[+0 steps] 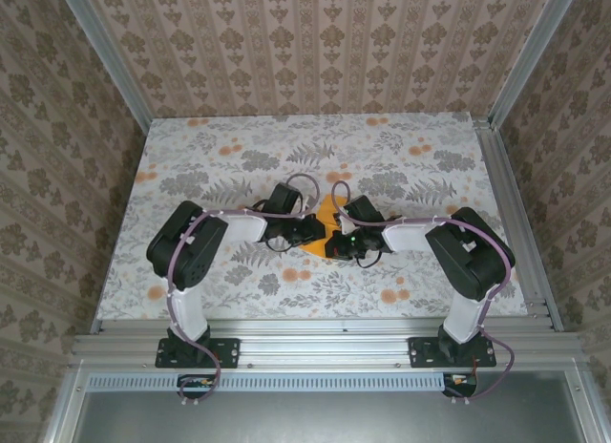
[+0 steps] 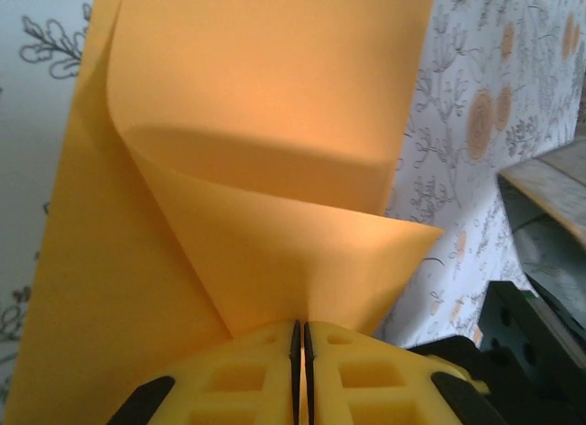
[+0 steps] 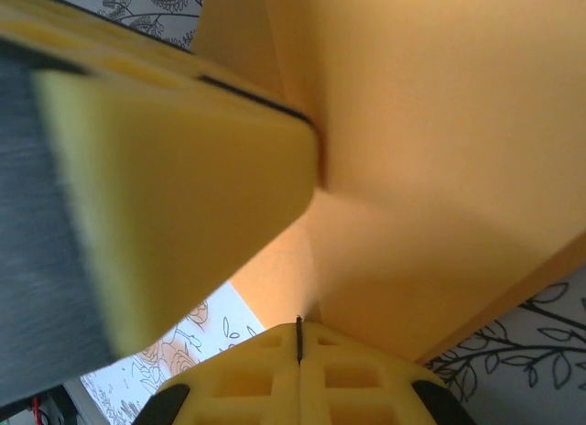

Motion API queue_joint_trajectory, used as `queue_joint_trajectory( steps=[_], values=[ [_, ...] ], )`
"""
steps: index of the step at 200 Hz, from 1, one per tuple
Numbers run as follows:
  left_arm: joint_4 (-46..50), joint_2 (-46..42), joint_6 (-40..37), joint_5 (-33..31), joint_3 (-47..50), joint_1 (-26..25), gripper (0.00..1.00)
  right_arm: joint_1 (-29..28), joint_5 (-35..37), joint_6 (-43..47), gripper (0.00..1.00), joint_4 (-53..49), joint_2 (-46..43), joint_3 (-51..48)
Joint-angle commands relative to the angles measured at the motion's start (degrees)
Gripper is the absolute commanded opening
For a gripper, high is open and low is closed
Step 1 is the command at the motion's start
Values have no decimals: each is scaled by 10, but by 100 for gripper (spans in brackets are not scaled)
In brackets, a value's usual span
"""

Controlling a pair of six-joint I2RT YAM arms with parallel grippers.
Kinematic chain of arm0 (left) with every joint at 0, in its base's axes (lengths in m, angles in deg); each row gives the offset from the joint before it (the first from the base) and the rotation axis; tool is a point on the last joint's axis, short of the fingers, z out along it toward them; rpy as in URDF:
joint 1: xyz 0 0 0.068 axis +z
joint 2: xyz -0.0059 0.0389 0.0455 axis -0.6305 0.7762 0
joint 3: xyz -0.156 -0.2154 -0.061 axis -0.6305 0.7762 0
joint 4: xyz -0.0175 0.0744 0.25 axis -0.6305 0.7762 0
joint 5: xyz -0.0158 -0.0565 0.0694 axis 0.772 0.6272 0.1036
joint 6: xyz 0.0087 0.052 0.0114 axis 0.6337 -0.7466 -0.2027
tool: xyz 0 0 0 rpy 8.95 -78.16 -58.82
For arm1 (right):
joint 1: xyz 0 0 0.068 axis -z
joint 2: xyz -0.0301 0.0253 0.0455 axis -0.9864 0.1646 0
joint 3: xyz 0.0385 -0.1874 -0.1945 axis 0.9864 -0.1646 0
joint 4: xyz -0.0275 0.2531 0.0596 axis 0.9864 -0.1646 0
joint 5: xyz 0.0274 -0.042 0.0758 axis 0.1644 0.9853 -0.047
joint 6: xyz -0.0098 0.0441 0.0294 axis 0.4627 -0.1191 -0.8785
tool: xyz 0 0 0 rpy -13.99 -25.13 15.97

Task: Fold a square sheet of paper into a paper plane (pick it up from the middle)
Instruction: Fold the triangle a second time at the center of the table.

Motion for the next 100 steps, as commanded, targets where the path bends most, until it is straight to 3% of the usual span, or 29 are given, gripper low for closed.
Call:
queue_joint_trajectory(
  steps=[1, 100],
  values=[
    [-23, 28, 14, 10, -23, -1, 13, -5, 34, 8, 1, -86, 26, -14],
    [36, 72, -22, -14, -91, 23, 12, -4, 39, 20, 0, -92, 22, -27]
  ],
)
